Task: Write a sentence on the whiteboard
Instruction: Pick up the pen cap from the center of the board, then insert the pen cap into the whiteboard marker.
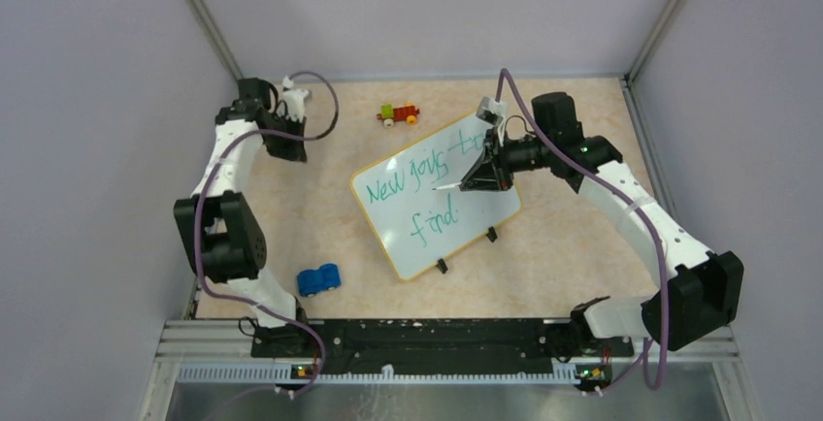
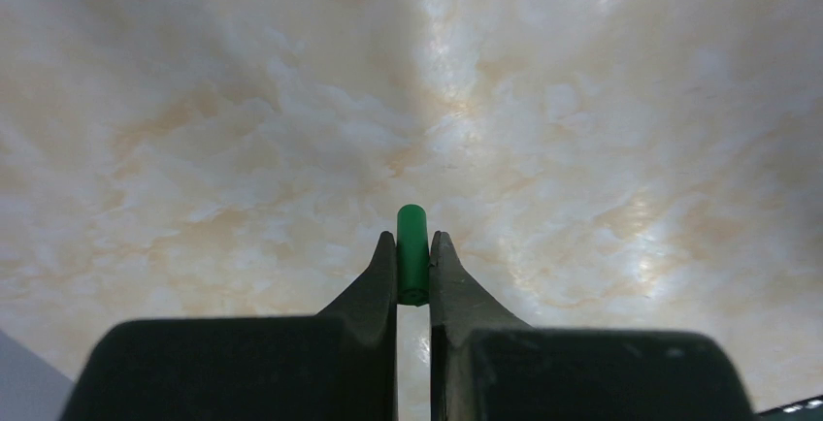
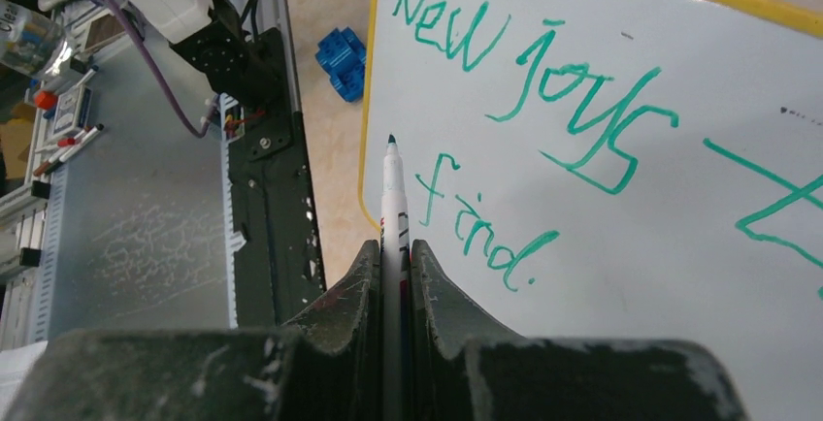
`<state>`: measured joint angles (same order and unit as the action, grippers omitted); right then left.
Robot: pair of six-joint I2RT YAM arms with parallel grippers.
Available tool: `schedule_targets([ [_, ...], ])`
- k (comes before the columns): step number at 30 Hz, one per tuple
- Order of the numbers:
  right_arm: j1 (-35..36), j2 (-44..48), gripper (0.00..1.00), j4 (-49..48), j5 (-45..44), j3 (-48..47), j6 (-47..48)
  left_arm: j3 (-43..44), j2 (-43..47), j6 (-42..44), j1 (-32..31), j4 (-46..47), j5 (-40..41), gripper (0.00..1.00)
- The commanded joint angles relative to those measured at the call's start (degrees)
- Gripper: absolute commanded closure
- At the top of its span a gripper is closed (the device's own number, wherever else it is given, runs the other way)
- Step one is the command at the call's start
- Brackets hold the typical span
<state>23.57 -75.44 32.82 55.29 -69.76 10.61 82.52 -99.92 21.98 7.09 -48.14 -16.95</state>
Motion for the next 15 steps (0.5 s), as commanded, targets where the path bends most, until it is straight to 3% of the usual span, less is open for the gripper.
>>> schedule_targets([
  [1, -0.2, 0.2, 1.0, -3.9, 1.9, -5.1, -3.9, 11.4, 12.8, -5.6, 0.4, -1.2, -13.1, 1.0],
  [9, -0.3, 0.2, 1.0, -7.3, 5.0, -7.8, -7.9, 20.5, 19.0, -15.9, 0.3, 3.2, -36.0, 1.0],
  [15, -1.3, -0.2, 1.0, -22.5, 12.4, -3.2, -20.5, 11.7, 24.5, -23.7, -3.1, 14.7, -54.3, 1.0],
])
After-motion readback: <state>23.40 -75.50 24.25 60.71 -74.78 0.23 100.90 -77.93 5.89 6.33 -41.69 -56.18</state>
